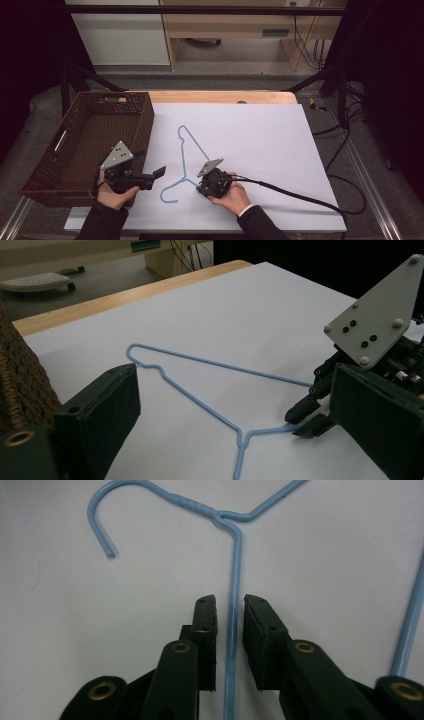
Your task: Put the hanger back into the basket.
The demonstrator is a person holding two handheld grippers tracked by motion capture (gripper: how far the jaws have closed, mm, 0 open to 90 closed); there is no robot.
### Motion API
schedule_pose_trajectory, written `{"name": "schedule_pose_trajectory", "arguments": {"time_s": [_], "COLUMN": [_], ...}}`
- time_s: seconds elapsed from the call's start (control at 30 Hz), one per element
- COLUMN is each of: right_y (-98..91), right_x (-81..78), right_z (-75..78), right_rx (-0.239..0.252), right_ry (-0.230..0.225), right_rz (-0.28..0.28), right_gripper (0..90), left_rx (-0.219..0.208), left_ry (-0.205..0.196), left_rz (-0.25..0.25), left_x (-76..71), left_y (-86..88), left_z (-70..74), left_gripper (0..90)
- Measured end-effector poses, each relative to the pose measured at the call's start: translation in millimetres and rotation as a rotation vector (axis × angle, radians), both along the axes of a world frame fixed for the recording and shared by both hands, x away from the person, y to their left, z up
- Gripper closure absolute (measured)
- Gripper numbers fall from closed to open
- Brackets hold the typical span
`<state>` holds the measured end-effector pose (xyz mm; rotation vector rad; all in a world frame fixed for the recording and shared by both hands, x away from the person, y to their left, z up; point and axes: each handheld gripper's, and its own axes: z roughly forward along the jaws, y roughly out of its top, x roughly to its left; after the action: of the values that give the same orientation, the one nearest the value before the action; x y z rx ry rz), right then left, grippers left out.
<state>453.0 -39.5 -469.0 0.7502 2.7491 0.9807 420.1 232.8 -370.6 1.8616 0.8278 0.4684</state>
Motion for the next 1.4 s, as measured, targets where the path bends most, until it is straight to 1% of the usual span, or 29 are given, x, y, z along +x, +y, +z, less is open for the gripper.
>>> {"name": "schedule_pose_trajectory", "arguments": {"time_s": [0.17, 0.33, 0.6, 0.87, 1.0, 1.13, 1.17, 1.2, 1.23, 1.3, 1.37, 1.4], "right_y": [0.6, 1.2, 1.5, 0.1, -2.0, -4.2, -6.3, -6.3, -8.4, -10.7, -13.5, -13.5], "right_x": [-0.5, -0.9, -0.4, 0.5, 0.3, 0.6, 0.6, 0.6, 0.1, 0.2, 0.3, 0.3], "right_z": [0.0, 0.4, 1.1, 2.2, 7.8, 12.4, 16.9, 16.9, 21.6, 25.8, 30.5, 30.5], "right_rx": [-0.011, -0.015, -0.011, 0.003, 0.018, 0.026, 0.037, 0.037, 0.044, 0.056, 0.068, 0.068], "right_ry": [-0.011, -0.002, 0.017, 0.034, 0.042, 0.038, 0.042, 0.042, 0.041, 0.041, 0.040, 0.040], "right_rz": [0.007, -0.012, -0.041, -0.043, -0.031, -0.027, -0.019, -0.019, -0.014, -0.006, -0.010, -0.010], "right_gripper": [81.1, 86.3, 87.3, 87.5, 87.5, 87.5, 87.6, 87.6, 87.6, 87.6, 87.6, 87.6], "left_rx": [0.000, 0.002, 0.004, 0.003, 0.000, 0.000, -0.002, -0.002, -0.004, -0.005, -0.010, -0.010], "left_ry": [0.000, 0.001, 0.003, -0.003, -0.006, -0.008, -0.011, -0.011, -0.012, -0.015, -0.016, -0.016], "left_rz": [0.000, -0.001, 0.000, 0.002, 0.003, 0.003, 0.005, 0.005, 0.005, 0.006, 0.007, 0.007], "left_x": [-0.1, -0.2, 0.3, -0.3, -0.6, -0.9, -1.0, -1.0, -1.1, -1.3, -1.6, -1.6], "left_y": [0.0, -0.6, -0.9, 0.8, 2.1, 3.1, 4.0, 4.0, 5.2, 6.6, 7.1, 7.1], "left_z": [0.1, 0.2, -0.5, 0.9, 2.0, 2.9, 3.4, 3.4, 4.2, 5.0, 5.5, 5.5], "left_gripper": [5.8, 5.9, 5.9, 5.9, 5.9, 6.0, 6.0, 6.1, 6.1, 6.2, 6.4, 6.4]}}
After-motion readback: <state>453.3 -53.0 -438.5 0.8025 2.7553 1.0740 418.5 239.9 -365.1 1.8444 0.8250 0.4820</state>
